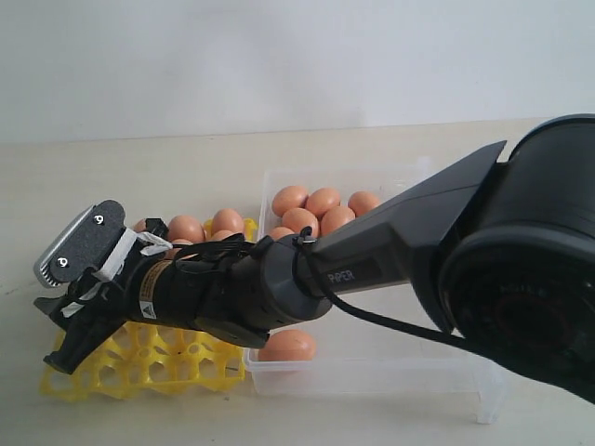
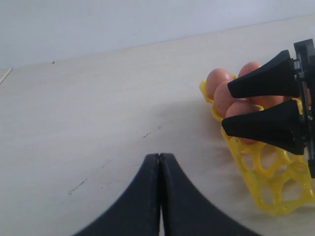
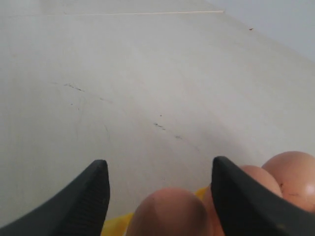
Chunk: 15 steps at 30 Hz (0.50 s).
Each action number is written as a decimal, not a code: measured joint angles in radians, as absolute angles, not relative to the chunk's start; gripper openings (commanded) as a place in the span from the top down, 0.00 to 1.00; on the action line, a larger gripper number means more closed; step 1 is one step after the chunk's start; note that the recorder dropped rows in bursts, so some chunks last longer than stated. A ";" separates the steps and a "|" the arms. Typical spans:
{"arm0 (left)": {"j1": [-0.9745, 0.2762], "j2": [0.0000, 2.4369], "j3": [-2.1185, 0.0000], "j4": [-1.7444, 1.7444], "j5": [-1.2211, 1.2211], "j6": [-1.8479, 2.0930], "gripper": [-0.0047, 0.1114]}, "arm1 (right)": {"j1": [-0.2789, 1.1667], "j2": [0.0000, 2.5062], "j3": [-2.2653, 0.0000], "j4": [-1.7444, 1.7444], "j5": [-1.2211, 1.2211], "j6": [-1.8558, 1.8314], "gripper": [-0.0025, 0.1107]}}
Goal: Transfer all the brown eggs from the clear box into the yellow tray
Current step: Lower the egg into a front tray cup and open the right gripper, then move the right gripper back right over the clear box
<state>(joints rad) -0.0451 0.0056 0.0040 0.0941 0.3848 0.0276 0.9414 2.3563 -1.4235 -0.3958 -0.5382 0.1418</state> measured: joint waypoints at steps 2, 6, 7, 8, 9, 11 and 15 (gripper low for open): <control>-0.045 0.006 0.004 0.094 0.385 0.028 0.96 | 0.941 2.356 -1.424 -0.396 -0.538 0.142 0.45; -0.045 0.006 0.004 0.094 0.385 0.028 0.96 | 0.941 2.356 -1.424 -0.396 -0.538 0.147 0.45; -0.045 0.006 0.004 0.094 0.385 0.028 0.96 | 0.941 2.354 -1.424 -0.396 -0.538 0.156 0.45; -0.045 0.006 0.004 0.094 0.385 0.028 0.96 | 0.941 2.349 -1.424 -0.396 -0.534 0.170 0.45; -0.045 0.006 0.004 0.094 0.385 0.028 0.96 | 0.941 2.342 -1.424 -0.396 -0.527 0.181 0.45; -0.045 0.006 0.004 0.094 0.385 0.028 0.96 | 0.941 2.315 -1.424 -0.396 -0.504 0.208 0.45; -0.045 0.006 0.004 0.094 0.385 0.028 0.96 | 0.941 2.236 -1.424 -0.396 -0.415 0.255 0.45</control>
